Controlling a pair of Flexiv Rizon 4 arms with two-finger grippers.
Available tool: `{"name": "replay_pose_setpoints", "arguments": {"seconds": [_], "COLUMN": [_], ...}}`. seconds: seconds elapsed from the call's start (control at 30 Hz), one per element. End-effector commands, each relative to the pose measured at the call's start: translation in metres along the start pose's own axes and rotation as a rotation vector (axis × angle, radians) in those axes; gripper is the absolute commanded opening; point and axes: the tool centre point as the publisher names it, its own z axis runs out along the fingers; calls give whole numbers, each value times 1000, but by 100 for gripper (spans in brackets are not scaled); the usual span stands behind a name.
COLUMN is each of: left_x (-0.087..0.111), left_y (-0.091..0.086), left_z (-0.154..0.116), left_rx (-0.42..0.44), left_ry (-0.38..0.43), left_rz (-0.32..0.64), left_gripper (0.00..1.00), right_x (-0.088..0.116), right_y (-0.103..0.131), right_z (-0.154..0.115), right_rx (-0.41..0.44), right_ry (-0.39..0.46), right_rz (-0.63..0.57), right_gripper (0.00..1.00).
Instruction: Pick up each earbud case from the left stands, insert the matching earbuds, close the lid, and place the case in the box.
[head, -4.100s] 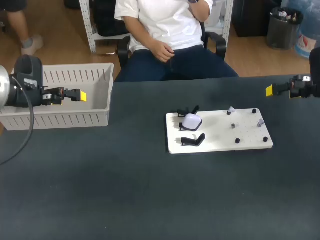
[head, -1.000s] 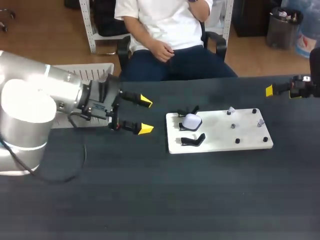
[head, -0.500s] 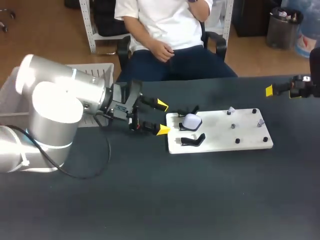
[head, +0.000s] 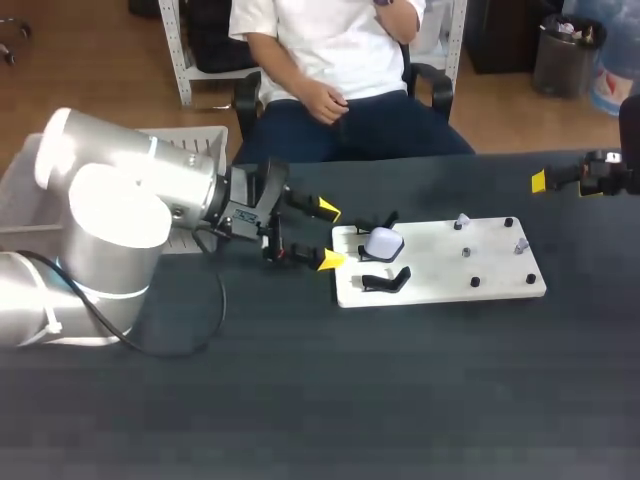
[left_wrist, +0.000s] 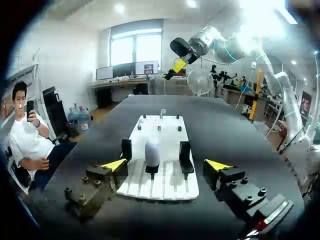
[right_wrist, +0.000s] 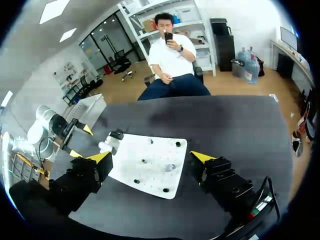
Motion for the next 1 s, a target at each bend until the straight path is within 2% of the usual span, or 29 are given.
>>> {"name": "replay_pose_setpoints", "arguments": {"seconds": [0.03,0.13,0.37,0.87,1.0], "left_x": [1,0,-3,-4,2], "left_y": [7,9,6,6,13], "left_z": [16,26,47,48,44], "left_rx": [3,-21,6,14,29], "left_ry": [-9,9,25,30,8], "left_rz": [-8,-11,-8,-10,-9], "left_gripper": [100,100,100,100,100], "right_x": [0,0,0,0,0], "right_y": [0,0,0,0,0], "right_z": [-1,-1,-1,-1,-1], "right_rx": [2,2,2,2,2], "right_ry": [0,0,0,0,0], "right_rz": [-1,-1,-1,-1,-1], "right_gripper": [100,100,100,100,100]}}
